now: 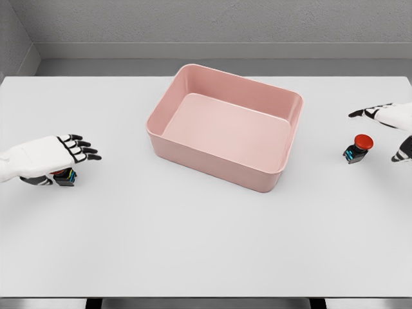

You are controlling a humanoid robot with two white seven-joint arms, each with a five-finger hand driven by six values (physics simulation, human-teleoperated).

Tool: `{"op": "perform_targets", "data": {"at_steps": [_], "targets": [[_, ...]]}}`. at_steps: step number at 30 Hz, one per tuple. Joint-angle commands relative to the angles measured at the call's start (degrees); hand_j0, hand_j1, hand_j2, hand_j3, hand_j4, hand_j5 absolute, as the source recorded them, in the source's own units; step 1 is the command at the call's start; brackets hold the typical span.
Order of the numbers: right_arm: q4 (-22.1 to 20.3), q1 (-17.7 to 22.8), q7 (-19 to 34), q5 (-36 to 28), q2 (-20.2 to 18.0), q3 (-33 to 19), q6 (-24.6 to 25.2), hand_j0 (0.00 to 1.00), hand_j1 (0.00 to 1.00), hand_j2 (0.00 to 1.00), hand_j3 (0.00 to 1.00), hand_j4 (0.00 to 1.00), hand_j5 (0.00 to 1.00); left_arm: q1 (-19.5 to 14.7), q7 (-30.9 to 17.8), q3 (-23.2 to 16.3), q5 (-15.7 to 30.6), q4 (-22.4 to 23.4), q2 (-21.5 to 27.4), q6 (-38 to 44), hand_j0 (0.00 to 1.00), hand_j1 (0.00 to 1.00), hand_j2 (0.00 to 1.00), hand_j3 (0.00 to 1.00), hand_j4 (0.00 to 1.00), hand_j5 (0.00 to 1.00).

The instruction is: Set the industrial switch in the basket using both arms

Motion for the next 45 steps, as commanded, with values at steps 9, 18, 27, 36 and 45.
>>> {"op": "perform_targets", "data": {"at_steps": [9,18,27,36,45], "targets": [[1.87,-1.05,0.97,0.03,2.9,8.29,2.44,1.0,1.0,1.0,1.0,1.0,1.0,-0.52,-1.51,0.15,-0.6,0.58,0.17,0.05,0.7,0.7,0.7,0.7,0.7,0.7],[7.58,-1.05,0.97,0.03,4.22,9.7,2.35,1.0,1.0,1.0,1.0,1.0,1.0,-0.52,-4.06,0.41,-0.52,1.54,0.09,0.05,0.43,0.43,0.43,0.43,0.43,0.43],[9.51,-5.71,0.97,0.03,5.98,13.66,3.76,1.0,1.0,1.0,1.0,1.0,1.0,-0.61,-4.06,1.2,0.1,1.11,-0.09,0.05,0.28,0.28,0.28,0.28,0.28,0.28],[10.39,-5.88,0.97,0.03,6.15,14.18,3.67,1.0,1.0,1.0,1.0,1.0,1.0,-3.24,-3.97,3.58,1.42,0.14,-0.35,0.05,0.14,0.14,0.14,0.14,0.14,0.14],[10.74,-6.23,0.97,0.12,6.06,14.71,4.46,0.73,0.73,0.73,0.73,0.73,0.73,-8.87,-3.62,3.58,2.47,0.05,-5.63,0.05,0.13,0.13,0.13,0.13,0.13,0.13]]}}
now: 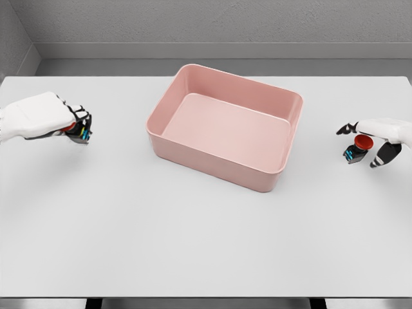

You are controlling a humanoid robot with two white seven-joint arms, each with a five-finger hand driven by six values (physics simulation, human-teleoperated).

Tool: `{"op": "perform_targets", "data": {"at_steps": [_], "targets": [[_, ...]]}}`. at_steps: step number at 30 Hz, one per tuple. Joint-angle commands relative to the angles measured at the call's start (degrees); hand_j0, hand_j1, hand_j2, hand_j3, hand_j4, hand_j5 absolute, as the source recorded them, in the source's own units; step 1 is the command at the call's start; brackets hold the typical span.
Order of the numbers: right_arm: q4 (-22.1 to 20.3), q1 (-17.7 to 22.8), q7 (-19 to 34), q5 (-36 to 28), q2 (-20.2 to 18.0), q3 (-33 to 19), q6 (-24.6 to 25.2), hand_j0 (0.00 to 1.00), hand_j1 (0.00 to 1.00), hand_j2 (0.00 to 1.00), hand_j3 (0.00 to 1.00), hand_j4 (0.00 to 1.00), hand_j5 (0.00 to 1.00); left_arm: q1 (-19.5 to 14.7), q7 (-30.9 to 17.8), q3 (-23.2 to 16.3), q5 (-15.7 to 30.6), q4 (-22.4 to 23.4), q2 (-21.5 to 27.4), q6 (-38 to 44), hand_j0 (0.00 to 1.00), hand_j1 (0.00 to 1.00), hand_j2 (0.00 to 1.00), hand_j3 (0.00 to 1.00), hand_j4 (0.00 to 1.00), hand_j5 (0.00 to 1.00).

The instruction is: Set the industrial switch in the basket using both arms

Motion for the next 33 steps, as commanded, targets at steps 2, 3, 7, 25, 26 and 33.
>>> {"op": "perform_targets", "data": {"at_steps": [2,3,7,25,26,33], "targets": [[0.05,0.0,-0.01,0.03,-0.11,0.13,-0.17,0.63,0.63,0.63,0.63,0.63,0.63,-0.79,0.06,0.06,0.38,0.08,-2.41,0.06,0.13,0.13,0.13,0.13,0.13,0.13],[-0.04,0.0,-0.01,0.03,-0.11,0.13,-0.17,0.59,0.59,0.59,0.59,0.59,0.59,-1.49,0.06,0.06,0.38,0.08,-3.02,0.06,0.13,0.13,0.13,0.13,0.13,0.13],[-0.22,0.0,-0.01,0.03,-0.11,0.13,-0.17,0.55,0.55,0.55,0.55,0.55,0.55,-3.87,0.15,0.15,0.38,0.08,-5.13,0.06,0.14,0.14,0.14,0.14,0.14,0.14],[-2.24,-1.85,-0.01,0.12,-0.73,-0.3,-0.08,0.52,0.52,0.52,0.52,0.52,0.52,-7.47,-0.2,0.06,0.29,-0.36,-12.86,0.06,0.07,0.07,0.07,0.07,0.07,0.07],[-2.24,-1.85,-0.01,0.12,-0.73,-0.3,-0.08,0.52,0.52,0.52,0.52,0.52,0.52,-8.26,-0.2,-0.2,0.12,-0.27,-13.75,0.06,0.07,0.07,0.07,0.07,0.07,0.07],[-2.33,-2.99,-0.01,0.03,-1.26,-0.57,-0.17,0.52,0.52,0.52,0.52,0.52,0.52,-9.58,-0.29,-0.55,-1.9,0.17,-18.14,0.06,0.07,0.07,0.07,0.07,0.07,0.07]]}}
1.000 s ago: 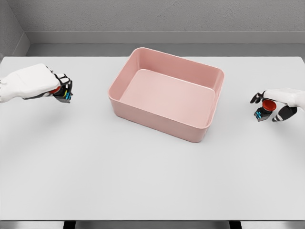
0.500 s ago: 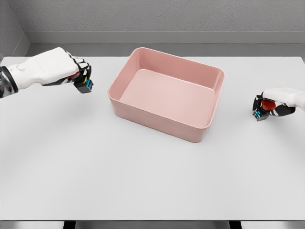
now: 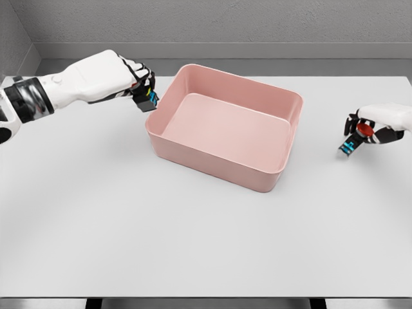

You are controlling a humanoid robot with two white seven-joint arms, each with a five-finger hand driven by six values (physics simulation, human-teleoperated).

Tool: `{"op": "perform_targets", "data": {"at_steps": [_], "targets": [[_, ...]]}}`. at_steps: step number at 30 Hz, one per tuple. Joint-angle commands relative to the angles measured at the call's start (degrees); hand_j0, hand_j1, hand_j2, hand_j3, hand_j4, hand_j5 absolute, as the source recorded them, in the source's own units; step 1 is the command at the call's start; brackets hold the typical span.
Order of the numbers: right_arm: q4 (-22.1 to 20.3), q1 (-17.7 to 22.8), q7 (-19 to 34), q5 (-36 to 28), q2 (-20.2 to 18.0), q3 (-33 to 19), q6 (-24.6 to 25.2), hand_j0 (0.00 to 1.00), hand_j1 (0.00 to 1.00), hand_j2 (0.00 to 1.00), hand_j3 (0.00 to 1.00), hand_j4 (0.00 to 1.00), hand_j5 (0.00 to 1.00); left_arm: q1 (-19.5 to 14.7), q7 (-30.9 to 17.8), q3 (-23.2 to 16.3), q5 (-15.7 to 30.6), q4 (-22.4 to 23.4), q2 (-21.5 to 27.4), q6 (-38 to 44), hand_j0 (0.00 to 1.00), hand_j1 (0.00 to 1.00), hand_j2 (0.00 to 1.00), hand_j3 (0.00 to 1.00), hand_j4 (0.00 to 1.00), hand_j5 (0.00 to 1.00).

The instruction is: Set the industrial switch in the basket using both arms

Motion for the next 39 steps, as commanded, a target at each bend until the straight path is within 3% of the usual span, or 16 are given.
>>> {"op": "perform_targets", "data": {"at_steps": [1,7,14,23,25,30,31,34,36,39], "targets": [[-0.25,-0.09,-0.01,-0.01,-0.37,-0.08,-0.03,0.52,0.52,0.52,0.52,0.52,0.52,-0.17,-0.13,-0.14,-0.61,0.26,-1.73,0.08,0.07,0.07,0.07,0.07,0.07,0.07],[-1.13,-1.67,-0.01,-0.1,-1.07,-0.08,-0.03,0.52,0.52,0.52,0.52,0.52,0.52,-1.32,-0.13,-0.4,-3.69,2.55,-5.51,0.08,0.07,0.07,0.07,0.07,0.07,0.07],[-1.22,-4.66,-0.01,-0.1,-0.37,0.01,-0.29,0.53,0.53,0.53,0.53,0.53,0.53,-4.39,-0.13,-4.97,-6.15,8.7,-9.99,0.08,0.08,0.08,0.08,0.08,0.08,0.08],[-3.68,-7.03,-0.01,-0.1,0.42,0.01,-0.2,0.53,0.53,0.53,0.53,0.53,0.53,-6.85,-0.13,-9.63,-7.38,13.1,-13.16,0.08,0.1,0.1,0.1,0.1,0.1,0.1],[-4.64,-7.21,-0.01,-0.1,0.51,0.01,-0.12,0.53,0.53,0.53,0.53,0.53,0.53,-7.12,-0.13,-10.42,-7.38,13.62,-13.51,0.08,0.17,0.17,0.17,0.17,0.17,0.17],[-6.31,-8.44,-0.01,-0.1,1.3,0.1,-0.12,0.53,0.53,0.53,0.53,0.53,0.53,-7.38,-0.13,-10.95,-7.38,13.8,-13.95,0.08,0.47,0.47,0.47,0.47,0.47,0.47],[-6.75,-8.53,-0.01,-0.1,1.3,0.1,-0.2,0.53,0.53,0.53,0.53,0.53,0.53,-7.38,-0.05,-11.21,-7.29,13.89,-14.04,0.08,0.63,0.63,0.63,0.63,0.63,0.63],[-8.33,-9.23,-0.01,-0.1,1.56,0.1,-0.12,0.53,0.53,0.53,0.53,0.53,0.53,-7.56,0.04,-11.21,-7.29,13.97,-14.3,0.08,0.88,0.88,0.88,0.88,0.88,0.88],[-9.21,-9.32,-0.01,-0.1,1.65,0.19,-0.2,0.53,0.53,0.53,0.53,0.53,0.53,-7.56,0.04,-11.3,-7.2,13.97,-14.39,0.08,0.99,0.99,0.99,0.99,0.99,0.99],[-10.09,-10.19,-0.01,-0.1,2.09,0.19,-0.38,0.53,0.53,0.53,0.53,0.53,0.53,-7.56,0.04,-11.3,-7.03,13.97,-14.39,0.08,1.0,1.0,1.0,1.0,1.0,1.0]]}}
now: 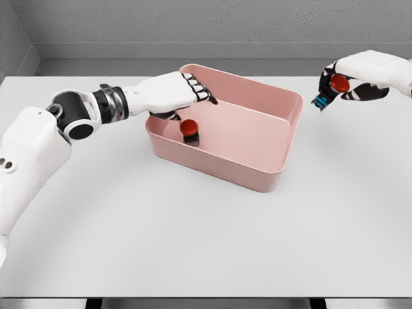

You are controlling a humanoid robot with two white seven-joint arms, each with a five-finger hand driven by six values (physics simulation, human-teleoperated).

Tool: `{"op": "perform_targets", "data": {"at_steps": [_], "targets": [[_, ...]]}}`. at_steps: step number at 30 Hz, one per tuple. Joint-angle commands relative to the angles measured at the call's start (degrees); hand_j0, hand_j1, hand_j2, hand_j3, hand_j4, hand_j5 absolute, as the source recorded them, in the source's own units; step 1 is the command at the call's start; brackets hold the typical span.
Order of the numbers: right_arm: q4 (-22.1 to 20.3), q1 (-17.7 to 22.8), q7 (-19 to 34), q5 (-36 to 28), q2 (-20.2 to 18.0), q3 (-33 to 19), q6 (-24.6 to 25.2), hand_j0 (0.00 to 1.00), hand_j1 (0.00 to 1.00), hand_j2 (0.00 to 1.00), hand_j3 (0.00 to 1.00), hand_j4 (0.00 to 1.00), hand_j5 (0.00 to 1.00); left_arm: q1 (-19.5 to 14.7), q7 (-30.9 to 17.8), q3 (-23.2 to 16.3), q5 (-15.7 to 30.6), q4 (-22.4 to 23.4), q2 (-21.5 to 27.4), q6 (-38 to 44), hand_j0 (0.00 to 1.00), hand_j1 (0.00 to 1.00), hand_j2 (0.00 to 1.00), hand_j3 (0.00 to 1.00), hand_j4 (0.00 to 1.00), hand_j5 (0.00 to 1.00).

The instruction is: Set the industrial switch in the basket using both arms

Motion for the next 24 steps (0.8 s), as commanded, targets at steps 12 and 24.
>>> {"op": "perform_targets", "data": {"at_steps": [12,24], "targets": [[-0.78,-3.25,-0.05,-0.12,3.64,0.34,-3.25,0.53,0.53,0.53,0.53,0.53,0.53,0.0,0.3,1.68,9.2,-6.83,9.46,0.1,1.0,1.0,1.0,1.0,1.0,1.0],[-0.78,-7.03,-0.05,-0.12,7.6,3.77,-10.28,0.53,0.53,0.53,0.53,0.53,0.53,7.82,0.39,9.59,15.96,-7.89,20.79,0.1,1.0,1.0,1.0,1.0,1.0,1.0]]}}
